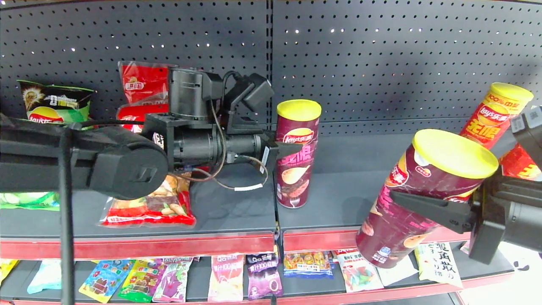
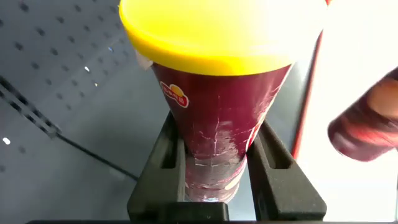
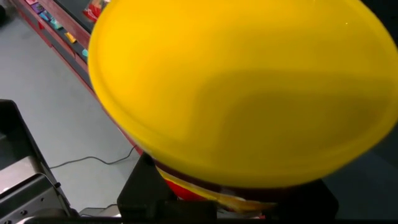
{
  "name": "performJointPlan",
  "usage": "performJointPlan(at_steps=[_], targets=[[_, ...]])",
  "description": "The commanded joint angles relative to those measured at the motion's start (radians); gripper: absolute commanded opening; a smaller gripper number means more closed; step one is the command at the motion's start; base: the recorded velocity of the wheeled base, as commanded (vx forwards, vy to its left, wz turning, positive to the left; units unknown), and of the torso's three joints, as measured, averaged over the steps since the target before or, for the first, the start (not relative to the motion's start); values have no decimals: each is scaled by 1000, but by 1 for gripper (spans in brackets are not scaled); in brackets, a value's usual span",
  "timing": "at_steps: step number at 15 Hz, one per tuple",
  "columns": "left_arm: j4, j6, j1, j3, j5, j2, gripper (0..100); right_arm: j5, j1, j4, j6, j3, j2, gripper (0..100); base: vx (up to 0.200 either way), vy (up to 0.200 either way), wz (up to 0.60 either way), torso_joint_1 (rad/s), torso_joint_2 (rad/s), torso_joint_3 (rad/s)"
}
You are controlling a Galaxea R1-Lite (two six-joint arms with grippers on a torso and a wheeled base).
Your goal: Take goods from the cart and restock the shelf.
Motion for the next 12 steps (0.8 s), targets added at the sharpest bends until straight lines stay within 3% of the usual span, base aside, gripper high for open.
performJointPlan(at_steps=[1, 4, 12], targets=[[-9, 6, -8, 62, 1, -58, 0, -1, 0, 0, -1, 0, 1, 0, 0, 0, 0, 0, 0, 0], [-115, 8, -27, 131, 6, -58, 0, -1, 0, 0, -1, 0, 0, 0, 0, 0, 0, 0, 0, 0], [-119, 9, -45, 145, 29, -56, 0, -1, 0, 0, -1, -3, 0, 0, 0, 0, 0, 0, 0, 0]])
